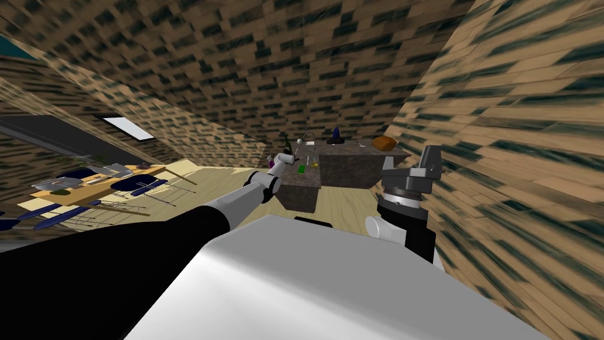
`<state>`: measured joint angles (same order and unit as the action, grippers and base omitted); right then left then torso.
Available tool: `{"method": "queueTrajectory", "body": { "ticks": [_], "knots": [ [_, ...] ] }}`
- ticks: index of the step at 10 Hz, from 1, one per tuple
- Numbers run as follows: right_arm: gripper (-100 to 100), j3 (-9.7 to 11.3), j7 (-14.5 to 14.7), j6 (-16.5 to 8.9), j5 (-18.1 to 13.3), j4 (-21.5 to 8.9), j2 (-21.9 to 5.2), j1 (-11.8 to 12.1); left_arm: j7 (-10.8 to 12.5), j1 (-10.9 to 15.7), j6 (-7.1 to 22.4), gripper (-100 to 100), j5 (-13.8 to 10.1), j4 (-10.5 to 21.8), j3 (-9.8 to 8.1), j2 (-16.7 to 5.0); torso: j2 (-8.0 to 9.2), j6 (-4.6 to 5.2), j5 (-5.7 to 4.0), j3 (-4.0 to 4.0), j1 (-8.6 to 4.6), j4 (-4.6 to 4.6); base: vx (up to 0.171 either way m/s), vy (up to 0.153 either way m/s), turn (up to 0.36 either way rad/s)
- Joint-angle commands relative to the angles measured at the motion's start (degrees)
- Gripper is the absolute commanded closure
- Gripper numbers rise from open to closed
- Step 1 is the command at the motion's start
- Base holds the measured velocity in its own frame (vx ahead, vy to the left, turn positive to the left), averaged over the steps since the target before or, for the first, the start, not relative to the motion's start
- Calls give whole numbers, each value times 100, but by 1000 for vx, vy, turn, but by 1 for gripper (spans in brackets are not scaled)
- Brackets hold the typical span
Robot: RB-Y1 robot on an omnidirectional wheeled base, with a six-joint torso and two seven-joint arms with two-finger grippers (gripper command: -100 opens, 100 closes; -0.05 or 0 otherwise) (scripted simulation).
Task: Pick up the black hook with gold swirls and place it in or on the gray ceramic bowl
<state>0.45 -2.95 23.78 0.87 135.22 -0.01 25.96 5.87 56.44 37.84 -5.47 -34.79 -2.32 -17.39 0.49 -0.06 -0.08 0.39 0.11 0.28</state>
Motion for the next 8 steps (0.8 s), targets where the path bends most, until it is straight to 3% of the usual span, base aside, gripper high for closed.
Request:
{"method": "queueTrajectory", "body": {
  "ticks": [1,2,5,7,8],
  "knots": [
    [0,0,0,0,0,0,0,0,-112,224,-126,100,-38,286,0,-63,0,0,0,0,0,0,-46,43,-35],
    [0,0,0,0,0,0,0,1,-112,224,-126,100,-38,331,0,-63,-5,-3,-1,-3,-2,-1,-12,21,18],
    [0,0,0,0,0,0,0,0,-458,452,177,100,-79,304,46,-387,-7,0,-1,-4,0,-3,-58,59,-144],
    [0,0,0,0,0,0,0,1,-458,452,177,100,-79,304,46,-387,-2,-5,0,-2,4,-2,-39,42,-15],
    [0,0,0,0,0,0,0,1,-551,589,371,100,-109,309,52,-539,-13,-5,-2,-8,-5,-5,-28,80,-174]
  ]
}}
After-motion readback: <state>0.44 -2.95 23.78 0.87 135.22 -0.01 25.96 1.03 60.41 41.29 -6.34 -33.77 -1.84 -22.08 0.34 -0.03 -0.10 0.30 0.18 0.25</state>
